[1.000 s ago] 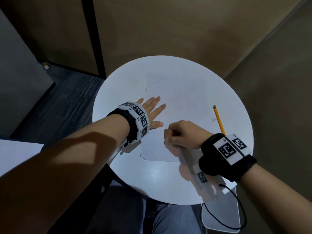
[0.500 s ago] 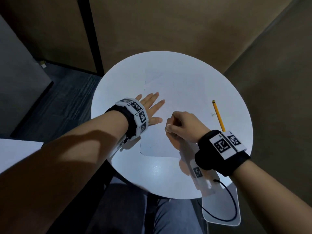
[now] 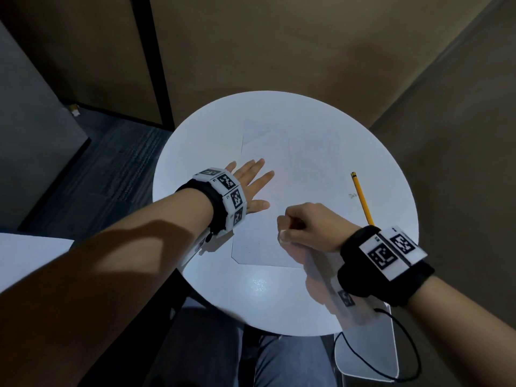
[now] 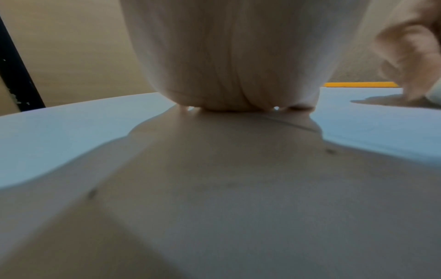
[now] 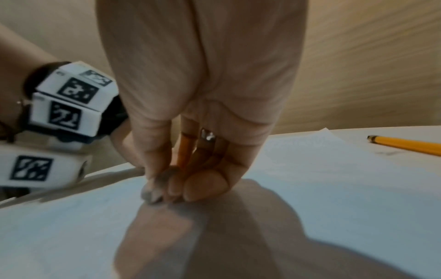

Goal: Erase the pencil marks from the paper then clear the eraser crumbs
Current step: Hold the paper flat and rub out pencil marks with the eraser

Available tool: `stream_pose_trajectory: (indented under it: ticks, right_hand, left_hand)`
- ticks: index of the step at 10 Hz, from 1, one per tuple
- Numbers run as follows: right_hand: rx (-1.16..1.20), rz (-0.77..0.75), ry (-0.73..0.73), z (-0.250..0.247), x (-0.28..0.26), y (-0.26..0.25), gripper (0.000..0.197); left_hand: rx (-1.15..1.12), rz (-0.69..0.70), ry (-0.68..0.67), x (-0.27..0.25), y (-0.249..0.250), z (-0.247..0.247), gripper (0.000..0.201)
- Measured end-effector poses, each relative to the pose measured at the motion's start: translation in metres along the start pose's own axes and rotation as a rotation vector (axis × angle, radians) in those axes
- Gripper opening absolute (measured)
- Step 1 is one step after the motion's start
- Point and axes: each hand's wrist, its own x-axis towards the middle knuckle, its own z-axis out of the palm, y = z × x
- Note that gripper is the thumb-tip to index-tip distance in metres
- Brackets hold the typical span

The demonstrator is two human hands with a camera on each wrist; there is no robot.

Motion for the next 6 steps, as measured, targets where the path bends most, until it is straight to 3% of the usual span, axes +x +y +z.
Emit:
stream_pose_trajectory:
  ticks: [2, 3, 4, 5, 6]
  right_hand:
    - [0.092, 0.037, 0.205, 0.005, 0.008, 0.003, 0.012]
    - [0.044, 0.015, 0.024, 0.005, -0.003, 0.003, 0.019]
    - [0.124, 0.048, 0.026, -0.004, 0.002, 0.005, 0.011]
    - [0.155, 0.078, 0.256, 0.000, 0.012, 0.005, 0.010]
    - [0.087, 0.035, 0.216, 0.010, 0.005, 0.005, 0.019]
  left_hand:
    - [-0.010, 0.007, 0.008, 0.001, -0.001, 0.002, 0.070]
    - [-0.007, 0.007, 0.014, 0.002, -0.002, 0.003, 0.070]
    - [-0.012, 0.003, 0.015, 0.003, -0.001, 0.004, 0.070]
    - [-0.013, 0.005, 0.022, 0.003, -0.001, 0.004, 0.070]
    - [-0.012, 0.013, 0.031, 0.002, -0.002, 0.004, 0.070]
